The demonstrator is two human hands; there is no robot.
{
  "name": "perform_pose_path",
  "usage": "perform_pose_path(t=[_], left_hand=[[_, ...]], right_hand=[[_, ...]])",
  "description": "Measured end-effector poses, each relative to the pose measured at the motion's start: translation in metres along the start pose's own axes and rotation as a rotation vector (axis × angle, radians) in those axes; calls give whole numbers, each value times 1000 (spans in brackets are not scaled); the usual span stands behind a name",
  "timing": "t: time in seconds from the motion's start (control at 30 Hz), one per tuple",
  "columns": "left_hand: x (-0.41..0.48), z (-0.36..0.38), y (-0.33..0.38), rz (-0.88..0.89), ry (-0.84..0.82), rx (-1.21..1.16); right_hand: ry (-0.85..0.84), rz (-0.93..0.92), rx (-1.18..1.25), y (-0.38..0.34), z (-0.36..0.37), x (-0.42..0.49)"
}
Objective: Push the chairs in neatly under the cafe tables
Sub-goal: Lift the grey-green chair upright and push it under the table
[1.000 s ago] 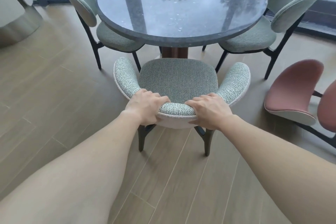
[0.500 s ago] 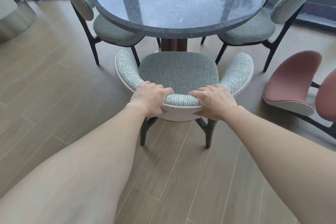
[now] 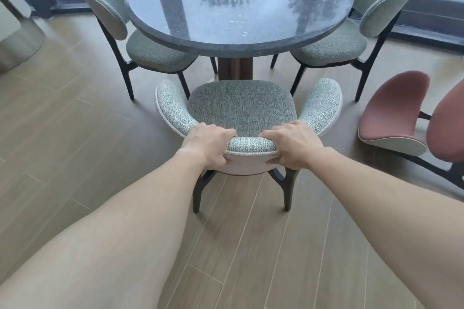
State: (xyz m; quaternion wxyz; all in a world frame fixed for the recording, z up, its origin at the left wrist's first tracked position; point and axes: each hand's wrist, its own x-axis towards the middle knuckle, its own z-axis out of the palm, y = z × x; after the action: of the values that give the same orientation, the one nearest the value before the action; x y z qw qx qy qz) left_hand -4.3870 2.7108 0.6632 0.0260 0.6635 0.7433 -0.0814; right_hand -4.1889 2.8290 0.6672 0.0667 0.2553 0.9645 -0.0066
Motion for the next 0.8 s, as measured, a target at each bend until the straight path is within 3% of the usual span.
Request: perform_pose_path(t=[0.37,0.8], left_hand=[[-63,6,-32,-80,-80,-30],[-70,20,-34,-32,30,-37]], right_hand=[[16,-147,0,-56,-2,0],[68,-147,-83,-56,11,-2]])
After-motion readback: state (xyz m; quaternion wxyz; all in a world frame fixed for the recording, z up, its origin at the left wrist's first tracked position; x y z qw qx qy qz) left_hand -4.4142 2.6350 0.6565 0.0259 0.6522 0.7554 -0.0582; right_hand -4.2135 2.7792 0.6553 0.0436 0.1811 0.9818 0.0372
